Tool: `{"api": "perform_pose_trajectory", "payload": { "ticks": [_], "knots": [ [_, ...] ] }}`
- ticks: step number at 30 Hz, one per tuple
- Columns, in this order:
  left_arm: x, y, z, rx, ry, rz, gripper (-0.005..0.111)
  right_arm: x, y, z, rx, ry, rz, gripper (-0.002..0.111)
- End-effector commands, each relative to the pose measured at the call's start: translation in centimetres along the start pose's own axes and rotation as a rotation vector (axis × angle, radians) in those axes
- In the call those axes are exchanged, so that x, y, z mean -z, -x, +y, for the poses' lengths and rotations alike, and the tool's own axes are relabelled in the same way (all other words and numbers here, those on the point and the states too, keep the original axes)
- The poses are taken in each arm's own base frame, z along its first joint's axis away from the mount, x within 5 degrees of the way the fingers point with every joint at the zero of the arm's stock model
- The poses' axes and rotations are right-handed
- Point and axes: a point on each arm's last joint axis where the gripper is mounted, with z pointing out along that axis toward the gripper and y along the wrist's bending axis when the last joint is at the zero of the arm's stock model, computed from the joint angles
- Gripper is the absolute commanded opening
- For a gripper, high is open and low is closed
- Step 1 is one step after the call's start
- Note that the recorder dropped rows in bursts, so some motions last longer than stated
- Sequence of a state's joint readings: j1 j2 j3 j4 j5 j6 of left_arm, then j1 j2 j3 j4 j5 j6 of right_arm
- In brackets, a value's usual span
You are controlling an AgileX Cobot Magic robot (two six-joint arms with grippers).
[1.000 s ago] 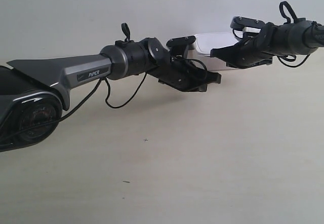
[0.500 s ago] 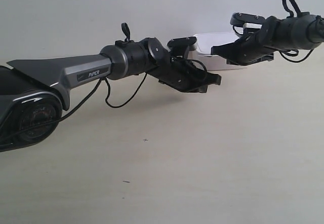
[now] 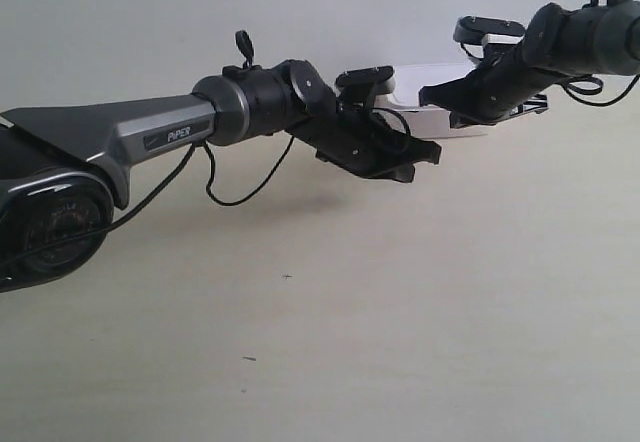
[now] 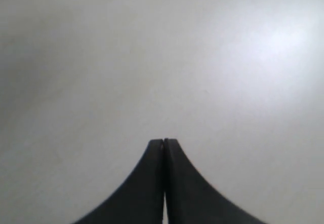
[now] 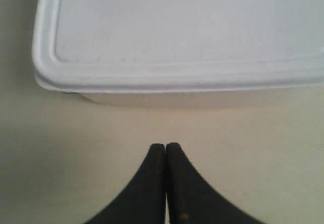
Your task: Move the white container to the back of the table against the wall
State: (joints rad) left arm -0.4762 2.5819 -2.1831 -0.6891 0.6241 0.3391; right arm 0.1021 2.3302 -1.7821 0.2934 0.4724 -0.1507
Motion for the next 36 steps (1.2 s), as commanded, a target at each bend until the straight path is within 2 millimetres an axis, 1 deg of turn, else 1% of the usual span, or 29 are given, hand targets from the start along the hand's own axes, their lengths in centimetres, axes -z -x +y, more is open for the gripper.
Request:
{"api": "perform_pose_trajectory", "payload": {
  "ticks": [1,4,5,7,8,9,10,11,12,13,14,15,16,18,20,22,23,25,26,27,28,29,30,34,36],
  "knots": [
    [2.3,1.8,-2.1,-0.049,-0.029,-0.045,0.000,2.5,-1.5,-0.1,-0.002,-0.007,0.024,0.000],
    [3.0,2.0,-3.0,-0.067,-0.052,-0.015,0.000,4.5,-3.1,-0.2,-0.039,-0.023,-0.020,0.000],
    [3.3,2.1,-3.4,-0.070,-0.061,-0.010,0.000,5.1,-4.0,-0.2,-0.048,-0.030,-0.025,0.000],
    [3.9,2.3,-4.2,-0.092,-0.076,-0.005,0.000,7.5,-4.8,-0.2,-0.051,-0.045,-0.076,0.000],
    [4.6,2.6,-5.3,-0.129,-0.096,-0.014,0.000,9.6,-5.5,-0.2,-0.048,-0.059,-0.127,0.000],
    [5.0,2.8,-6.0,-0.147,-0.111,-0.023,0.000,10.8,-5.8,-0.2,-0.042,-0.065,-0.155,0.000],
    [5.9,3.3,-7.3,-0.166,-0.142,-0.040,0.000,13.1,-6.4,0.0,-0.040,-0.071,-0.207,0.000],
    [6.4,3.5,-8.2,-0.181,-0.155,-0.049,0.000,14.3,-6.6,0.1,-0.039,-0.073,-0.236,0.000],
    [7.3,3.7,-9.8,-0.222,-0.177,-0.055,0.000,16.4,-7.0,0.2,-0.037,-0.075,-0.280,0.000],
    [7.8,3.8,-10.6,-0.241,-0.189,-0.056,0.000,17.5,-7.2,0.3,-0.035,-0.074,-0.305,0.000],
    [8.8,3.9,-11.8,-0.259,-0.206,-0.058,0.000,19.5,-7.2,0.6,-0.030,-0.069,-0.351,0.000],
    [9.2,3.9,-12.2,-0.264,-0.211,-0.060,0.000,20.4,-7.3,0.7,-0.029,-0.066,-0.370,0.000],
    [10.1,3.8,-13.0,-0.265,-0.222,-0.060,0.000,21.9,-7.4,0.9,-0.026,-0.060,-0.399,0.000],
    [11.8,3.4,-14.0,-0.296,-0.229,-0.056,0.000,23.9,-7.6,1.2,-0.022,-0.050,-0.437,0.000],
    [14.7,2.8,-15.0,-0.349,-0.231,-0.061,0.000,25.9,-8.0,1.5,-0.016,-0.036,-0.464,0.000],
    [17.8,1.8,-15.4,-0.360,-0.216,-0.076,0.000,27.8,-8.4,1.9,-0.006,-0.022,-0.483,0.000],
    [20.0,1.3,-15.7,-0.364,-0.200,-0.112,0.000,28.8,-8.5,2.1,0.002,-0.014,-0.489,0.000],
    [23.0,0.4,-16.0,-0.371,-0.172,-0.173,0.000,30.3,-8.9,2.4,0.011,0.000,-0.499,0.000],
    [25.8,-0.5,-15.9,-0.369,-0.137,-0.239,0.000,31.8,-9.2,2.6,0.018,0.012,-0.513,0.000],
    [27.3,-1.1,-15.7,-0.369,-0.118,-0.268,0.000,32.6,-9.5,2.8,0.022,0.020,-0.520,0.000],
    [30.1,-2.5,-15.3,-0.367,-0.089,-0.312,0.000,34.1,-10.0,3.0,0.033,0.032,-0.534,0.000],
    [31.6,-3.3,-15.0,-0.364,-0.076,-0.330,0.000,34.9,-10.4,3.2,0.045,0.035,-0.540,0.000],
    [34.5,-5.3,-14.3,-0.353,-0.055,-0.366,0.000,36.7,-11.2,3.3,0.084,0.030,-0.553,0.000],
    [39.0,-9.1,-12.2,-0.304,0.027,-0.465,0.000,40.1,-13.1,3.6,0.150,0.012,-0.581,0.000],
    [41.3,-11.8,-11.2,-0.276,0.081,-0.537,0.000,41.7,-14.4,3.7,0.164,0.020,-0.590,0.000]
  ]
}}
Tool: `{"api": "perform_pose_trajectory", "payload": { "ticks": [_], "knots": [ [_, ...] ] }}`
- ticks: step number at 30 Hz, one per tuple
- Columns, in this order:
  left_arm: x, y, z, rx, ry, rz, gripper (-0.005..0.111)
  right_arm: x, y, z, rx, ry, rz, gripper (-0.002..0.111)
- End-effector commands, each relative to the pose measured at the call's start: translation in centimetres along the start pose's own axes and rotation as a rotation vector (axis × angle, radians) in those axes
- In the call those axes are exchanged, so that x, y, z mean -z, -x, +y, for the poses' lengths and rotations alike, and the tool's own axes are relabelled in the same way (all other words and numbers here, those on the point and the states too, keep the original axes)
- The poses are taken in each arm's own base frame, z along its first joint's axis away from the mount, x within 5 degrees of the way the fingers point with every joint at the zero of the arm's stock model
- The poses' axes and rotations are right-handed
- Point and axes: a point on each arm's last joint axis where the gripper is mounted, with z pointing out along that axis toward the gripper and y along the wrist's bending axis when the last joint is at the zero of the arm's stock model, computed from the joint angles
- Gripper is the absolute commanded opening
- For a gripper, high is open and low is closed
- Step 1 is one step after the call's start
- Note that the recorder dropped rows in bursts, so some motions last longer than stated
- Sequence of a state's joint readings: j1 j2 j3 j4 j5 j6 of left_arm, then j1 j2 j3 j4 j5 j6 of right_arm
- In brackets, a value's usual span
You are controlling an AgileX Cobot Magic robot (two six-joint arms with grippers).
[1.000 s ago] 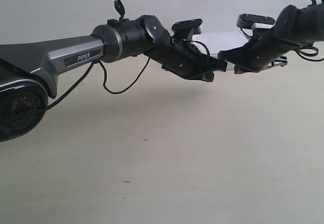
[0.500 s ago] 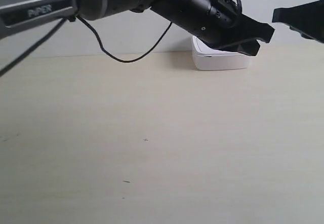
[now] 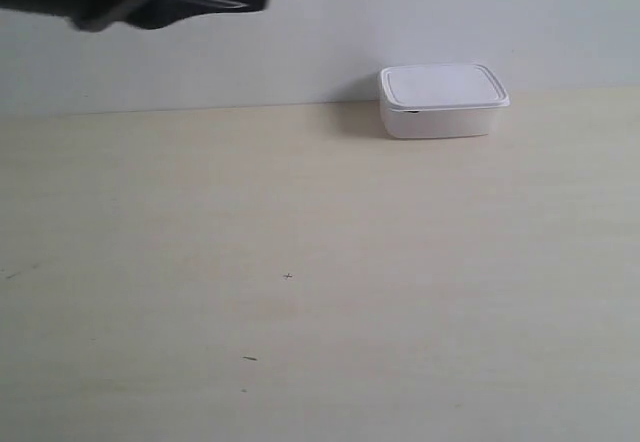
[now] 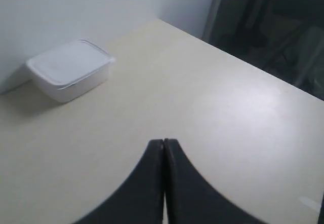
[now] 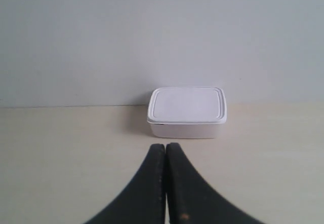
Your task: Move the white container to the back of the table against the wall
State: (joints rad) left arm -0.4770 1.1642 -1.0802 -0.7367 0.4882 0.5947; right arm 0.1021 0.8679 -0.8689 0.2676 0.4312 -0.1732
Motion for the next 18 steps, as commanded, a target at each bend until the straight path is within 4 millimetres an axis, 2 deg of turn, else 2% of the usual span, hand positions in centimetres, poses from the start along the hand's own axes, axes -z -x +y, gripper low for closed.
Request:
{"api": "perform_pose_trajectory", "payload": {
  "ticks": [1,3,5,10,14,18],
  "knots": [
    [7.4,-3.9,0.7,0.021,0.160,-0.145,0.000,5.6,-0.6,0.7,0.061,0.015,-0.015,0.000],
    [10.3,-6.5,0.2,0.019,0.208,-0.199,0.000,8.3,-1.1,1.1,0.055,0.028,-0.040,0.000],
    [12.0,-8.0,-0.4,0.007,0.228,-0.247,0.000,10.0,-1.5,1.3,0.037,0.035,-0.064,0.000],
    [14.7,-10.7,-1.5,0.008,0.253,-0.342,0.000,13.1,-2.9,1.7,0.050,0.053,-0.057,0.000],
    [15.0,-12.9,-1.6,0.035,0.269,-0.344,0.000,14.0,-4.7,1.8,0.056,0.059,-0.038,0.000],
    [15.0,-13.7,-0.9,0.039,0.336,-0.430,0.000,12.8,-6.5,1.4,0.042,0.048,-0.058,0.000]
  ]
}}
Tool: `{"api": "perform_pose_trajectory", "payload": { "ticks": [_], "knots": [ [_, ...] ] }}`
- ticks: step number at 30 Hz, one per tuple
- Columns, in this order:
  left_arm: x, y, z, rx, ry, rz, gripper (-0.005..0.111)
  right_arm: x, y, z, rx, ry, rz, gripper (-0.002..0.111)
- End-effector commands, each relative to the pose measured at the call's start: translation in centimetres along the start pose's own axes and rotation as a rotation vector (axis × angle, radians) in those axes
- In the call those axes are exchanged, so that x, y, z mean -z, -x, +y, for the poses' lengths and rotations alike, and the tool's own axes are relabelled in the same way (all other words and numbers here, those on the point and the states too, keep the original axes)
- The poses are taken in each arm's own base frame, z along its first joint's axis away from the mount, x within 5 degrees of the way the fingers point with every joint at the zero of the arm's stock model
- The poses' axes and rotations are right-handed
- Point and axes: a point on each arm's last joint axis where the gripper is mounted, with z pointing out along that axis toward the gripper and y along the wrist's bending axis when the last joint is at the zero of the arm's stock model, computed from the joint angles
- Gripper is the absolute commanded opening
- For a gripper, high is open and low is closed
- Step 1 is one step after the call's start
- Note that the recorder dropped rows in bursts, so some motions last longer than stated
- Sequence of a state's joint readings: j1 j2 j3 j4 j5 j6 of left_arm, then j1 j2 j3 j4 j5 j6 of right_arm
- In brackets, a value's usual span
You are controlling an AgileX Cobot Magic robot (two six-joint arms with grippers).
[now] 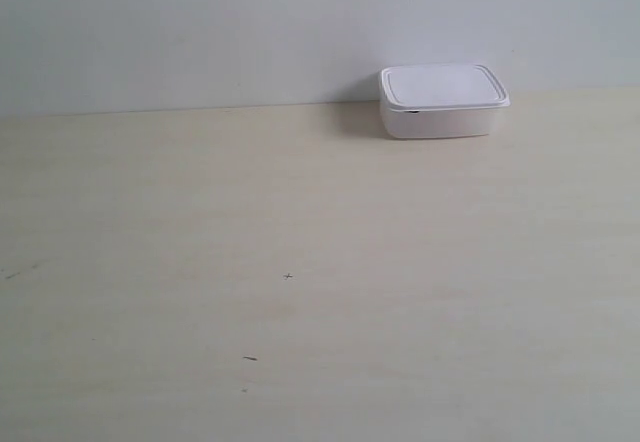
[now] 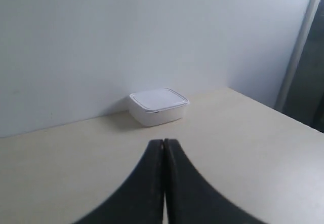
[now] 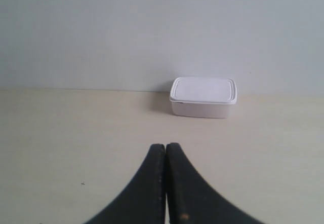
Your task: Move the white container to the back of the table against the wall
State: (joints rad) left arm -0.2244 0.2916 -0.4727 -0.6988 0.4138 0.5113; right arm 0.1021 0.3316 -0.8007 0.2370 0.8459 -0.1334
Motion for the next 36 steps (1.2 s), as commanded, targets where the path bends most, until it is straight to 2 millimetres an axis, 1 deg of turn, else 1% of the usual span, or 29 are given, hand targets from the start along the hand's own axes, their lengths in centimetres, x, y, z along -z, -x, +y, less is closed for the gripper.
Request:
{"api": "perform_pose_trajectory", "payload": {
  "ticks": [1,4,12,27,31,34,36],
  "knots": [
    [0.1,-0.6,1.2,0.016,0.101,-0.125,0.000,-1.3,-1.9,-0.5,-0.019,-0.020,-0.016,0.000],
    [0.1,-0.3,1.6,0.014,0.143,-0.187,0.000,-1.8,-2.2,-0.6,-0.030,-0.022,-0.022,0.000],
    [0.0,-0.8,1.4,0.015,0.115,-0.136,0.000,-1.8,-2.2,-0.6,-0.030,-0.022,-0.022,0.000],
    [0.0,-0.8,1.3,0.015,0.114,-0.135,0.000,-1.8,-2.4,-0.5,-0.036,-0.015,-0.006,0.000],
    [-0.2,-1.6,1.4,0.015,0.103,-0.089,0.000,-1.8,-2.3,-0.5,-0.036,-0.016,-0.013,0.000],
    [-0.5,-2.6,1.9,-0.038,0.144,-0.079,0.000,-1.6,-1.8,-0.7,-0.035,-0.034,-0.140,0.000],
    [-0.7,-3.5,2.6,-0.089,0.199,-0.101,0.000,-1.8,-1.9,-1.0,-0.020,-0.060,-0.207,0.000]
  ]
}}
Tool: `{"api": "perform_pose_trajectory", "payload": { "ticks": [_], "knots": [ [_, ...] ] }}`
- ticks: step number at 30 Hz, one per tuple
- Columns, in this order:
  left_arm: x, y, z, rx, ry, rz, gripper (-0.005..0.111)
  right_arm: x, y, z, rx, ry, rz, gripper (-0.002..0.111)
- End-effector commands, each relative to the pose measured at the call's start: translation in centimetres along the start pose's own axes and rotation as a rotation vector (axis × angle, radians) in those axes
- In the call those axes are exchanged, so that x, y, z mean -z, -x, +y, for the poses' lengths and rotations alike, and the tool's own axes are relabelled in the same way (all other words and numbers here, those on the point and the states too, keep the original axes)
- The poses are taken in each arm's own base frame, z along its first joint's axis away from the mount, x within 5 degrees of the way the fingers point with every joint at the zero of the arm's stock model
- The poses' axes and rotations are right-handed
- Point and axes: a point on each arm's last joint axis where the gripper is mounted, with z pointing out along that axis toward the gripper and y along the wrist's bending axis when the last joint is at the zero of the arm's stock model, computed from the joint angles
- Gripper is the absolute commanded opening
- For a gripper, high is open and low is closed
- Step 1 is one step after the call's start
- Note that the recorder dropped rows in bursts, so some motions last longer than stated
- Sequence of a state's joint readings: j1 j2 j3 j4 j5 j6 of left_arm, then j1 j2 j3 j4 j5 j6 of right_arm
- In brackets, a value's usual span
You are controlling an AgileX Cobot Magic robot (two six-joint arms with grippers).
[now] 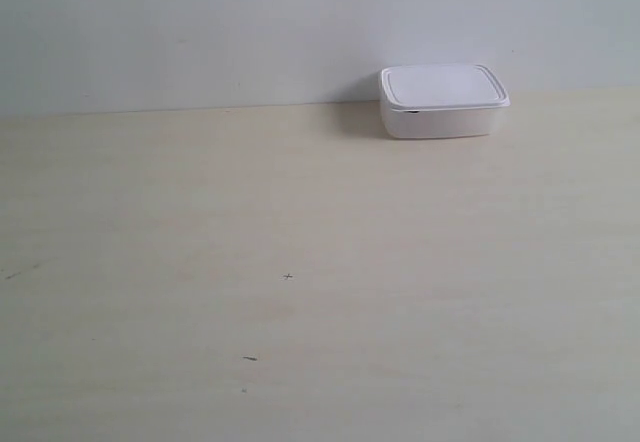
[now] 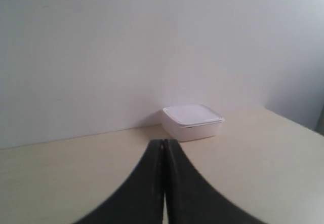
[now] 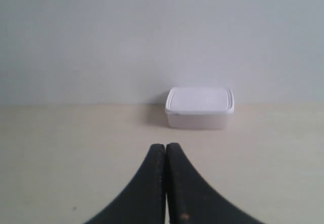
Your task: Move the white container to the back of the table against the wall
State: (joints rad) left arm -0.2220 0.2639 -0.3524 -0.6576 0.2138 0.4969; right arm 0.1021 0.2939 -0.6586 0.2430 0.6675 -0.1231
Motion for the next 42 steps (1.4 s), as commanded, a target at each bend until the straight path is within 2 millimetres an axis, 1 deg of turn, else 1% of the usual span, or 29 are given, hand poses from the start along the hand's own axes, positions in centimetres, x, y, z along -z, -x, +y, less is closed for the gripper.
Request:
{"api": "perform_pose_trajectory", "payload": {
  "ticks": [1,3,6,9,11,14,16,19,24,32,38,42],
  "knots": [
    [-0.3,-1.9,1.3,-0.102,0.097,-0.040,0.000,-0.2,-0.1,-0.4,0.011,-0.037,-0.143,0.000],
    [-0.5,-3.1,1.7,-0.106,0.128,-0.044,0.000,-0.5,-0.9,-0.6,0.006,-0.039,-0.135,0.000],
    [-0.6,-5.0,2.2,-0.103,0.147,-0.007,0.000,-1.2,-2.4,-0.9,0.011,-0.054,-0.125,0.000],
    [-0.6,-6.7,2.7,-0.109,0.175,0.008,0.000,-2.0,-3.8,-1.5,0.053,-0.095,-0.187,0.000],
    [-0.6,-7.6,3.0,-0.113,0.195,0.008,0.000,-2.7,-5.0,-1.9,0.081,-0.117,-0.212,0.000],
    [-0.5,-8.7,3.2,-0.113,0.206,0.031,0.000,-3.6,-7.2,-2.3,0.128,-0.138,-0.169,0.000],
    [-0.5,-8.9,3.3,-0.113,0.207,0.035,0.000,-4.1,-8.6,-2.6,0.159,-0.148,-0.144,0.000],
    [-0.5,-9.0,3.2,-0.112,0.200,0.049,0.000,-4.9,-10.6,-2.9,0.160,-0.153,-0.169,0.000],
    [-0.4,-8.9,3.3,-0.113,0.205,0.035,0.000,-5.5,-13.5,-3.2,0.160,-0.158,-0.163,0.000],
    [0.3,-9.5,2.5,-0.104,0.129,0.081,0.000,-5.1,-13.0,-3.1,0.165,-0.160,-0.235,0.000],
    [1.4,-10.2,1.7,-0.106,0.045,0.108,0.000,-5.1,-13.3,-3.1,0.163,-0.158,-0.209,0.000],
    [1.6,-10.5,1.4,-0.107,0.016,0.135,0.000,-5.2,-14.1,-3.2,0.156,-0.154,-0.115,0.000]
  ]
}}
